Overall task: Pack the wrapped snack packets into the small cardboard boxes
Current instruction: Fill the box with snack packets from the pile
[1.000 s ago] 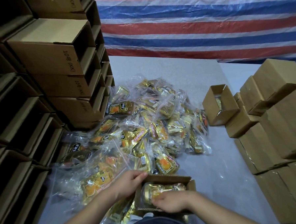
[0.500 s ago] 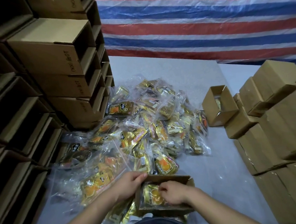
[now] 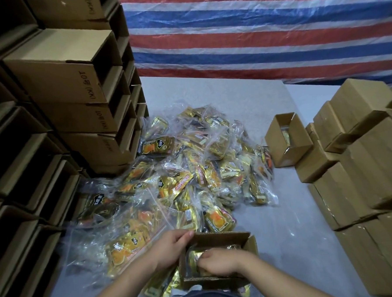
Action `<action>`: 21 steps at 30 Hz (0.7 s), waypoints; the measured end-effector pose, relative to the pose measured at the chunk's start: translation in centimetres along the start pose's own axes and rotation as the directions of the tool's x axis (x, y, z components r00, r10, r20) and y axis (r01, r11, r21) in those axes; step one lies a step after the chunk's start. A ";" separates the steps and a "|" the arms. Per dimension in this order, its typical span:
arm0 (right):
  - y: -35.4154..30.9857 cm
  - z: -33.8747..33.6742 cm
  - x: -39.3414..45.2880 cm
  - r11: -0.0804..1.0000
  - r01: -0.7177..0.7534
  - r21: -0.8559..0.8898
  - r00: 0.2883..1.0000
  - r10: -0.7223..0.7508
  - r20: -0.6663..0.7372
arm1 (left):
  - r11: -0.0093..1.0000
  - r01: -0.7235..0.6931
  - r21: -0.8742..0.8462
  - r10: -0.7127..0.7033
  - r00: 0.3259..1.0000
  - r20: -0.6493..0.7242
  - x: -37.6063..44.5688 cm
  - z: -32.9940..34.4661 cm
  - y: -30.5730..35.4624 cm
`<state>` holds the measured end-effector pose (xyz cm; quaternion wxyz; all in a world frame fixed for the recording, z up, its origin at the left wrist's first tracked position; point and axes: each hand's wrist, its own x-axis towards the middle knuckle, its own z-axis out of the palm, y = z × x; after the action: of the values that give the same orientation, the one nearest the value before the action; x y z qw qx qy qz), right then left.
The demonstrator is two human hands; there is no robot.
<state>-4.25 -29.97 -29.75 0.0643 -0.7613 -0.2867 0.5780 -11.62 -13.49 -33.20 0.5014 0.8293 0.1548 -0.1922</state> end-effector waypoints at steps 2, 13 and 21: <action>0.8 -0.6 -0.6 0.998 0.019 0.056 0.998 -0.015 -0.062 | 1.000 0.005 0.000 -0.005 1.000 0.008 0.0 0.0 -0.3; 3.5 0.0 -1.8 0.989 -0.139 -0.054 0.962 0.122 -0.245 | 0.995 0.101 -0.007 -0.101 0.993 -0.061 -0.4 1.3 0.4; 6.0 -0.5 -4.5 0.996 0.001 -0.086 0.522 -0.074 -0.850 | 0.986 0.162 -0.030 -0.164 0.981 -0.100 -1.7 1.7 1.1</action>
<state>-2.39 -37.08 -28.40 0.1801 -0.9421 -0.2563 0.1197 -12.88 -15.55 -32.29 0.4841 0.8172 0.2498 -0.1883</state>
